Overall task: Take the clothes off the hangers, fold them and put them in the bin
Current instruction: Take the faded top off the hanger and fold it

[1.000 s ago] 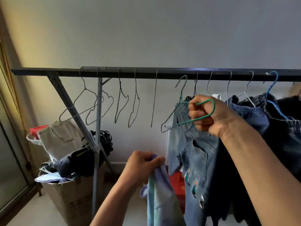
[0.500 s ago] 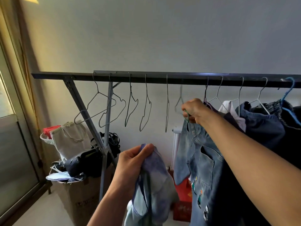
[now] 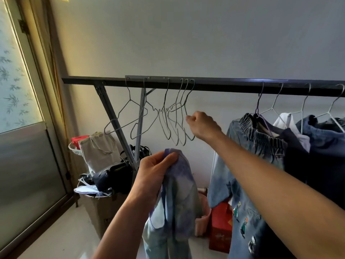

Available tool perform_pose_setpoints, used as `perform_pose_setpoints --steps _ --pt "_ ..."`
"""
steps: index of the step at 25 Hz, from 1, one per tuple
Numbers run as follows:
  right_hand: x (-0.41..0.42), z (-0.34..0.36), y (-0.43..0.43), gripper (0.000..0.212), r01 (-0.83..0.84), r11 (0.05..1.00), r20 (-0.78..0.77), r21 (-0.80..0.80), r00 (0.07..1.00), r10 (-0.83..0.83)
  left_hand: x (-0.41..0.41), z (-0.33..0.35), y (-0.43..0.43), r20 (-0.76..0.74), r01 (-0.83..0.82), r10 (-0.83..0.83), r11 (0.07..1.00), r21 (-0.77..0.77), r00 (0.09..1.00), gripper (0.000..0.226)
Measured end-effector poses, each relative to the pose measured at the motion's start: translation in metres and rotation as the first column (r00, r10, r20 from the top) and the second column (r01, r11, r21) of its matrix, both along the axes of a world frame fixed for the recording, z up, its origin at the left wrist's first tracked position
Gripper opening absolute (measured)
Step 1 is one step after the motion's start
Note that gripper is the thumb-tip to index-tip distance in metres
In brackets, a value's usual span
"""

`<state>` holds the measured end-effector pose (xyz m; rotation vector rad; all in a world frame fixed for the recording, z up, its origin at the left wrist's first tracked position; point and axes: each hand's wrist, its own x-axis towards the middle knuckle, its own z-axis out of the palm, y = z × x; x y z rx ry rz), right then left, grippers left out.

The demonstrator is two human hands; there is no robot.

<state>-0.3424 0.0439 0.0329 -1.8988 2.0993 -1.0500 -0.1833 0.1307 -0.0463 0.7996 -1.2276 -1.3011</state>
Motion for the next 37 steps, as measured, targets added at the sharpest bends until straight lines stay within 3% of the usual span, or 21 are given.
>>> perform_pose_setpoints --steps 1,3,5,8,11,13,14,16,17,18,19,22,24,25,27,29,32,35,37 --pt "0.000 -0.007 0.013 0.030 -0.003 0.990 -0.113 -0.139 0.994 -0.013 0.002 0.000 0.000 -0.001 -0.003 0.003 1.000 -0.008 1.000 0.018" --pt "0.006 -0.024 0.050 0.021 -0.202 0.911 -0.111 -0.361 0.979 0.173 0.006 -0.001 0.001 -0.021 -0.002 0.001 1.000 -0.030 1.000 0.018" --pt "0.014 -0.037 0.084 0.017 -0.354 0.881 0.033 -0.313 0.923 0.383 0.006 -0.003 0.001 -0.043 0.004 -0.006 0.999 -0.050 0.999 0.017" --pt "0.019 -0.055 0.102 0.012 -0.418 0.888 0.194 -0.194 0.870 0.452 0.005 -0.007 0.001 -0.035 0.039 -0.041 0.998 -0.059 0.999 0.024" --pt "0.023 -0.062 0.096 0.013 -0.353 0.901 0.180 -0.251 0.897 0.402 0.006 -0.003 0.004 0.031 0.070 -0.068 0.995 -0.075 0.997 0.039" --pt "0.024 -0.060 0.094 0.016 -0.338 0.902 0.089 -0.269 0.924 0.372 0.011 -0.006 0.007 0.033 0.005 -0.001 0.995 -0.096 0.999 0.035" --pt "0.023 -0.056 0.094 0.018 -0.351 0.900 0.059 -0.258 0.924 0.377 0.017 -0.013 0.005 0.080 -0.085 0.096 0.987 -0.135 0.992 0.023" --pt "0.018 -0.045 0.099 0.021 -0.429 0.876 0.073 -0.223 0.888 0.453 0.034 -0.041 -0.001 0.408 -0.206 0.315 0.935 -0.290 0.857 0.028" --pt "0.015 -0.040 0.102 0.022 -0.472 0.856 0.091 -0.209 0.863 0.498 0.040 -0.059 -0.003 0.561 -0.178 0.341 0.929 -0.325 0.754 0.029" --pt "0.012 -0.034 0.106 0.022 -0.506 0.841 0.102 -0.193 0.842 0.530 0.045 -0.071 -0.003 0.635 -0.145 0.305 0.945 -0.293 0.710 0.018" --pt "0.007 -0.030 0.110 0.022 -0.523 0.834 0.112 -0.179 0.831 0.545 0.050 -0.083 -0.005 0.649 -0.105 0.225 0.970 -0.219 0.726 0.008" --pt "-0.020 -0.021 0.122 0.019 -0.478 0.870 0.040 -0.124 0.873 0.485 0.072 -0.091 -0.008 0.586 -0.122 0.162 0.987 -0.109 0.794 0.036" --pt "-0.045 -0.019 0.132 0.013 -0.430 0.902 0.029 -0.049 0.902 0.431 0.090 -0.073 -0.013 0.489 -0.154 0.212 0.976 -0.156 0.846 0.030" --pt "-0.057 -0.020 0.136 0.011 -0.427 0.904 0.099 -0.031 0.898 0.428 0.098 -0.057 -0.012 0.425 -0.095 0.153 0.983 -0.154 0.892 0.022" --pt "-0.070 -0.027 0.139 0.013 -0.447 0.894 0.335 -0.038 0.837 0.433 0.106 -0.028 -0.011 0.285 0.150 -0.122 0.986 -0.075 0.951 0.008" --pt "-0.076 -0.044 0.135 0.014 -0.451 0.892 0.337 -0.018 0.837 0.430 0.105 -0.011 -0.012 0.316 0.277 -0.261 0.961 -0.005 0.912 0.022" --pt "-0.082 -0.060 0.129 0.014 -0.404 0.909 0.370 -0.102 0.833 0.412 0.109 0.003 -0.013 0.462 0.337 -0.302 0.941 0.007 0.834 0.038" --pt "-0.086 -0.064 0.128 0.044 -0.434 0.885 0.521 -0.170 0.722 0.455 0.124 0.012 -0.011 0.354 0.430 -0.427 0.900 0.076 0.832 0.065" --pt "-0.084 -0.067 0.127 0.054 -0.465 0.865 0.618 -0.188 0.629 0.472 0.125 0.014 -0.007 0.331 0.384 -0.379 0.922 0.052 0.864 0.055"
